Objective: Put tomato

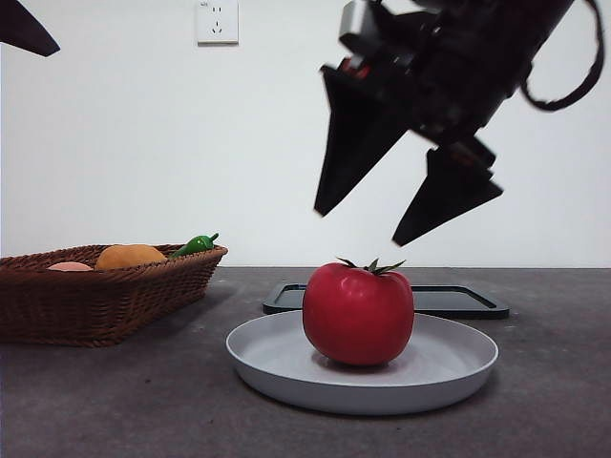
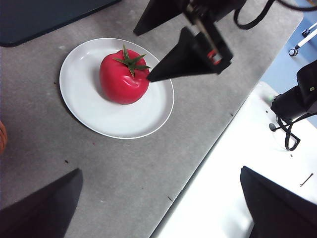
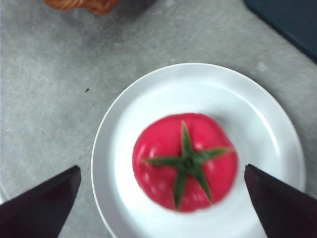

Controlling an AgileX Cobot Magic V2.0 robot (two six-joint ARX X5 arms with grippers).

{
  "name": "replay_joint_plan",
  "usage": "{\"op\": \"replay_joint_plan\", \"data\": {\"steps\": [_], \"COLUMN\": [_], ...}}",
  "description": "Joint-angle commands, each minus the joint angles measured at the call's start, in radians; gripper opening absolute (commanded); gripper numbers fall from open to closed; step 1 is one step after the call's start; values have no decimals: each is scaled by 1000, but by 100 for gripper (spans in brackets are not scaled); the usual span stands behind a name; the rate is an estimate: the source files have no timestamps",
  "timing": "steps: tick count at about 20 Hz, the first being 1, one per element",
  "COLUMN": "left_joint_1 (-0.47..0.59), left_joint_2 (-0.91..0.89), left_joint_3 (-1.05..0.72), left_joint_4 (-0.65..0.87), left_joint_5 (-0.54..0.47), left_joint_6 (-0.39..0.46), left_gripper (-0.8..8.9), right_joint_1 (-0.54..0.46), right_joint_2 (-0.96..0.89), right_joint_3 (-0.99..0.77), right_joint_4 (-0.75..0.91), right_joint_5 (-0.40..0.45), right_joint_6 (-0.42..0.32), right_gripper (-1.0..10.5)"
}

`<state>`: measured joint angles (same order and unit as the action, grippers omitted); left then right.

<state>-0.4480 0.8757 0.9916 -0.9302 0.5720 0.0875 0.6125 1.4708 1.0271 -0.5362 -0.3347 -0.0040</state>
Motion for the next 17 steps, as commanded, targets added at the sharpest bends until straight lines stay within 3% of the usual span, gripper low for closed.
{"op": "replay_joint_plan", "data": {"steps": [1,3,14,17], "left_joint_1": [-5,-5,-5,-5], "left_joint_2": [6,6,6,6], "left_joint_3": [16,16,16,16], "left_joint_4": [10,10,10,10], "left_joint_5": [3,3,3,3], "left_joint_6": [9,9,9,9], "left_gripper": [499,499,499,499], "right_joint_1": [23,37,42,42], "right_joint_2": [47,78,209,218], "right_joint_3": [19,19,19,19], "right_joint_4": [28,42,87,86], "right_joint_5": [36,79,101,100], "right_joint_6": [-8,-8,-4,-4], "right_gripper": [559,559,557,429]}}
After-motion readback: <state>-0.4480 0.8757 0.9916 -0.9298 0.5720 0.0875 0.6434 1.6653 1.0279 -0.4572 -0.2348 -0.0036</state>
